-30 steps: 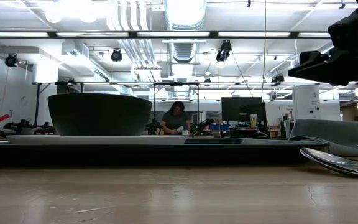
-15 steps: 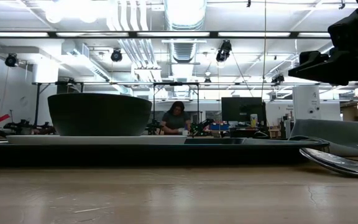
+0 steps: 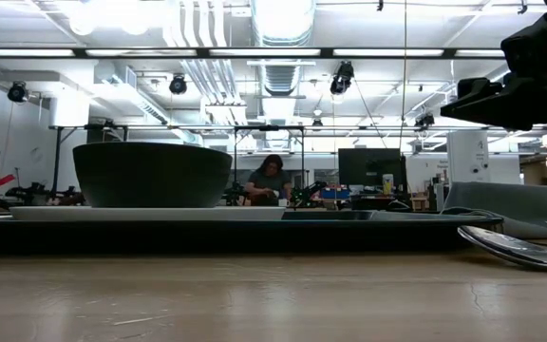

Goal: Set up tray
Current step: Put the gray table napkin on the black tray to the right of the white plate

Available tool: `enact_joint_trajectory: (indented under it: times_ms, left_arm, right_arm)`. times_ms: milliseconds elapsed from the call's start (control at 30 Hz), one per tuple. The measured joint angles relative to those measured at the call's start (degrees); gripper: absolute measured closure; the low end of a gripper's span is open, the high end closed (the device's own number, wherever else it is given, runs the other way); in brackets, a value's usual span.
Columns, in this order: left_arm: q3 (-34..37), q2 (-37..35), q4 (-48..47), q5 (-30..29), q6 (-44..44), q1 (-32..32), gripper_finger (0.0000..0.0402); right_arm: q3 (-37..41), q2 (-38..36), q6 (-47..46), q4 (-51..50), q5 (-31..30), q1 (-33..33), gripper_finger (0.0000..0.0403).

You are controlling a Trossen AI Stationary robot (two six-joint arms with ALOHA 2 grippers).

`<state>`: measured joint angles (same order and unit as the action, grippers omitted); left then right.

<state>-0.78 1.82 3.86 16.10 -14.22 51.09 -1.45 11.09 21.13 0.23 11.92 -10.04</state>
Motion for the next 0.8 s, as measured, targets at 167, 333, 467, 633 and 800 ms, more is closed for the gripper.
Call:
enact_joint_trajectory:
  times_ms: [167, 333, 467, 633, 800]
  left_arm:
    - [-0.1, -0.5, 0.0, 0.0, 0.0, 0.0, 0.0317]
    - [0.0, 0.1, 0.1, 0.0, 0.1, 0.0, 0.0317]
    - [0.1, 0.4, 0.0, 0.0, 0.1, 0.0, 0.0317]
    - [0.2, 0.4, 0.0, 0.0, 0.1, 0.0, 0.0317]
    - [0.2, 0.4, 0.0, 0.0, 0.1, 0.0, 0.0317]
  right_arm:
    - [0.0, 0.0, 0.0, 0.0, 0.0, 0.0, 0.0284]
    - [0.0, 0.0, 0.0, 0.0, 0.0, 0.0, 0.0284]
    - [0.0, 0.0, 0.0, 0.0, 0.0, 0.0, 0.0284]
    - [0.0, 0.0, -0.1, -0.2, 0.0, 0.0, 0.0284]
    - [0.0, 0.0, 0.0, -0.3, 0.0, 0.0, 0.0284]
